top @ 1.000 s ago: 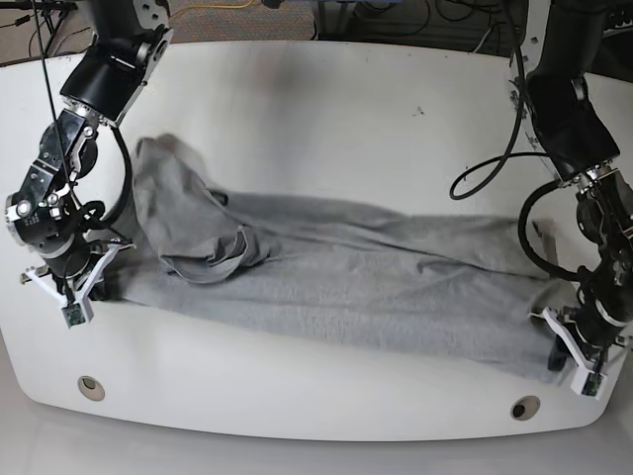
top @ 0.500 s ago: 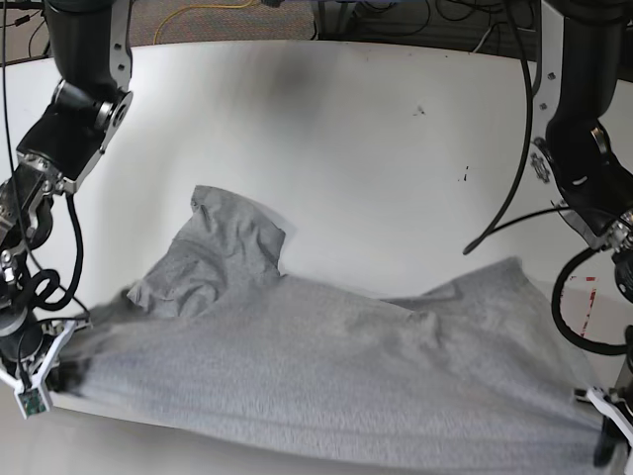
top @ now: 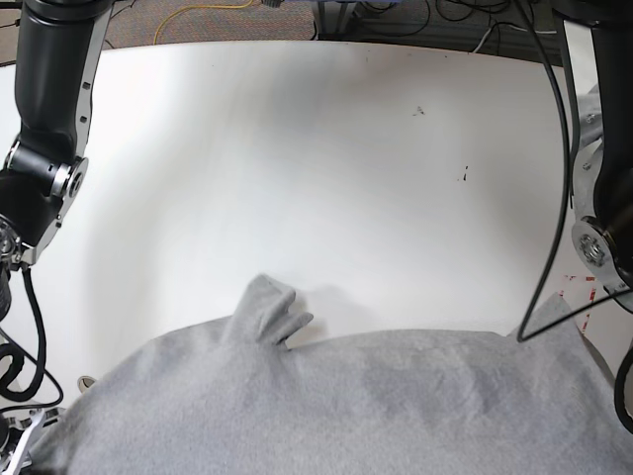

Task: Fold the T-shirt properly
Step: 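Lift the shirt with both grippers and swing it toward the robot, then lay the shirt flat on the table stretched between both grippers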

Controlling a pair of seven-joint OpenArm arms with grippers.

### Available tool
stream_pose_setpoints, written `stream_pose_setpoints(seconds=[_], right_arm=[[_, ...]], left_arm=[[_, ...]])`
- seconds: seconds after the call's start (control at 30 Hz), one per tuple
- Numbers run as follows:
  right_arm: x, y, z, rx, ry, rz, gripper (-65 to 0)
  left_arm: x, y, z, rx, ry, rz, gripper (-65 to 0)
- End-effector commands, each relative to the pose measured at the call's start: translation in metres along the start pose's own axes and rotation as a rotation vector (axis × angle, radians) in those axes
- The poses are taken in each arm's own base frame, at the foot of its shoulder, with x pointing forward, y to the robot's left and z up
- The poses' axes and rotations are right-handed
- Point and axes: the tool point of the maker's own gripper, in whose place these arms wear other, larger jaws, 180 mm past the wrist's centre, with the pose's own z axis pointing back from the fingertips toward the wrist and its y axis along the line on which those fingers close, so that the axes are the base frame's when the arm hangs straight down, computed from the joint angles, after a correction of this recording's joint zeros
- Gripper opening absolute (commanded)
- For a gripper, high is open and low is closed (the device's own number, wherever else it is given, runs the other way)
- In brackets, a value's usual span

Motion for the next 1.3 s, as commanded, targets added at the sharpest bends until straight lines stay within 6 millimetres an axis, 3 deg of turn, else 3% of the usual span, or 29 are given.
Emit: stream_pose_setpoints(seconds=[0.0,0.27,0.33,0.6,0.9,1.1,1.13,1.27], right_arm=[[0.009,-0.042,0.014,-0.113,0.017,-0.016,-64.2],[0.039,-0.062,0.018,-0.140,-0.019,0.005,-64.0],[0.037,-0.062,0.018,-0.142,-0.012,0.010,-64.0],[0.011,-0.046,0.011,-0.109,0.054,0.019,-64.2],[-0.043,-0.004,0.024,-0.082,0.119,0.035,-64.2],[-0.097,0.043,0.038,-0.023,0.198,0.012,-64.2],[-0.112,0.053,0.043,-0.008,0.225,-0.001,-64.2],[-0.159,0.082,0.054,0.044,0.324,-0.054,-64.2]], left_arm=[[0.026,0.025,0.009,0.052,-0.050,0.012,-65.0],[0.037,0.028,0.010,0.053,-0.072,0.017,-65.0],[0.038,0.027,0.012,0.057,-0.078,0.011,-65.0],[0.000,0.010,0.014,0.055,-0.017,-0.039,-65.0],[-0.061,-0.031,0.023,-0.020,0.068,-0.080,-65.0],[-0.123,-0.050,0.045,-0.053,0.193,-0.074,-65.0],[-0.140,-0.052,0.053,-0.053,0.229,-0.070,-65.0],[-0.180,-0.077,0.072,-0.105,0.301,-0.072,-65.0]])
